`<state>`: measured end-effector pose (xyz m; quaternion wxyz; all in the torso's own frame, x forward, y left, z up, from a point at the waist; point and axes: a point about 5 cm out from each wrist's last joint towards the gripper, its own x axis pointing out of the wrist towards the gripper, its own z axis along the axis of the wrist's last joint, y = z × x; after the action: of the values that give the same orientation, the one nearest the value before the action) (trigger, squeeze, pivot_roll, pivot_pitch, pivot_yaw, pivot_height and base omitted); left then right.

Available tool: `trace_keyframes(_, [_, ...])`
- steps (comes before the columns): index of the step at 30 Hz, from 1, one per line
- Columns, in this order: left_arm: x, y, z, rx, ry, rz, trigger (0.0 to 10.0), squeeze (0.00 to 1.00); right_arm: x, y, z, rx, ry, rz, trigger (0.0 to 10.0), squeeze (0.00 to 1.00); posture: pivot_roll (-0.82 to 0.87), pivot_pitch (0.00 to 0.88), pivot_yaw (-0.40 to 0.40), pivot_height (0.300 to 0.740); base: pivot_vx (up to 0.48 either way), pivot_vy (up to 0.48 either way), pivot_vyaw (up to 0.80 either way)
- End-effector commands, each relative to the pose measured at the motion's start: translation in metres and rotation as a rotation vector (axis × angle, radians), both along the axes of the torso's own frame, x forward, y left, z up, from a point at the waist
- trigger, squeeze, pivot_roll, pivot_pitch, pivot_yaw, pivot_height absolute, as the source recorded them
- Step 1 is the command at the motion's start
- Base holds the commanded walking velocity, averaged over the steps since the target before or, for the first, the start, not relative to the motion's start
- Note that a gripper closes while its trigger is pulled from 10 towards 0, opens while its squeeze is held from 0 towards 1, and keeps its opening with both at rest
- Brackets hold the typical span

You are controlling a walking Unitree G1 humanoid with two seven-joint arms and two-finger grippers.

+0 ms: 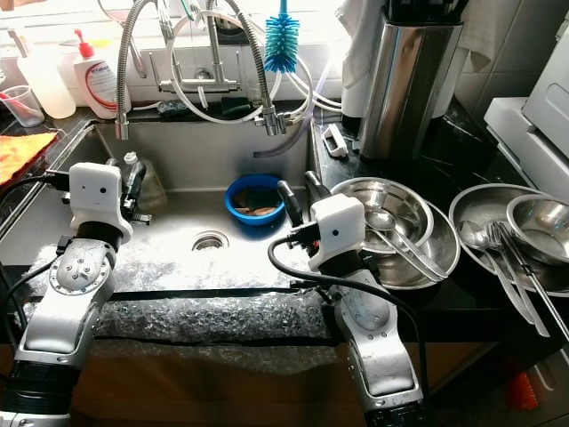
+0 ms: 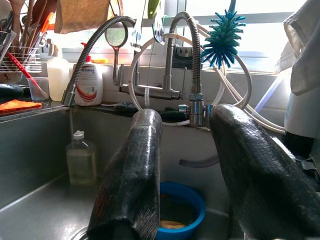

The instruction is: Kitchen organization

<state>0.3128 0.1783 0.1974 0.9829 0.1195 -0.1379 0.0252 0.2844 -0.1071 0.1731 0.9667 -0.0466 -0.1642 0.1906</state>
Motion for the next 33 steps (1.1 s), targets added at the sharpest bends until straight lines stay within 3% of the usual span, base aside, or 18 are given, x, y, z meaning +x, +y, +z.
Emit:
trace_keyframes(1, [-0.001,0.002,0.001,-0.011,-0.005,0.007,10.0,1.0,-0.001,0.002,0.005,0.0,-0.016,0.007,10.0,0.0,-0.12,0.0,0.072,0.74,0.0,0.0,0.0])
trace_keyframes(2, [-0.002,0.003,0.004,-0.019,-0.025,0.013,10.0,0.15,-0.001,0.002,0.005,0.0,-0.017,0.007,10.0,0.0,-0.12,0.0,0.072,0.74,0.0,0.0,0.0])
trace_keyframes(3, [-0.003,0.003,0.005,-0.022,-0.034,0.016,10.0,0.15,-0.001,0.001,0.006,0.0,-0.018,0.007,10.0,0.0,-0.12,0.0,0.072,0.74,0.0,0.0,0.0])
trace_keyframes(4, [-0.005,0.004,0.007,-0.031,-0.051,0.021,10.0,0.0,-0.001,0.002,0.006,0.0,-0.019,0.007,10.0,0.0,-0.12,0.0,0.07,0.74,0.0,0.0,0.0])
trace_keyframes(6, [-0.012,0.009,0.017,-0.054,-0.126,0.028,10.0,0.0,-0.001,0.002,0.006,0.001,-0.021,0.007,10.0,0.0,-0.13,0.0,0.071,0.74,0.0,0.0,0.0])
trace_keyframes(7, [-0.024,0.014,0.026,-0.057,-0.194,0.034,10.0,0.0,-0.002,0.001,0.007,0.002,-0.026,0.007,10.0,0.0,-0.13,0.0,0.073,0.74,0.0,0.0,0.0])
trace_keyframes(9, [-0.033,0.019,0.03,-0.039,-0.228,0.044,10.0,0.0,-0.002,0.001,0.009,0.005,-0.033,0.005,10.0,0.0,-0.13,0.0,0.076,0.74,0.0,0.0,0.0])
trace_keyframes(15, [-0.052,0.033,0.03,0.015,-0.237,0.089,10.0,0.0,-0.002,0.001,0.017,0.015,-0.062,0.001,10.0,0.0,-0.13,0.0,0.071,0.74,0.0,0.0,0.0])
trace_keyframes(19, [-0.071,0.045,0.015,0.017,-0.191,0.14,10.0,0.0,-0.004,0.007,0.027,0.01,-0.101,0.03,10.0,0.0,-0.13,0.0,0.065,0.74,0.0,0.0,0.0])
trace_keyframes(25, [-0.075,0.038,0.016,-0.011,-0.21,0.136,10.0,0.0,-0.006,0.004,0.03,0.022,-0.106,0.012,10.0,0.0,-0.13,0.0,0.06,0.74,0.0,0.0,0.0])
trace_keyframes(33, [-0.069,0.033,0.018,-0.037,-0.219,0.118,10.0,0.0,-0.007,0.0,0.031,0.025,-0.105,-0.007,10.0,0.0,-0.13,0.0,0.056,0.74,0.0,0.0,0.0])
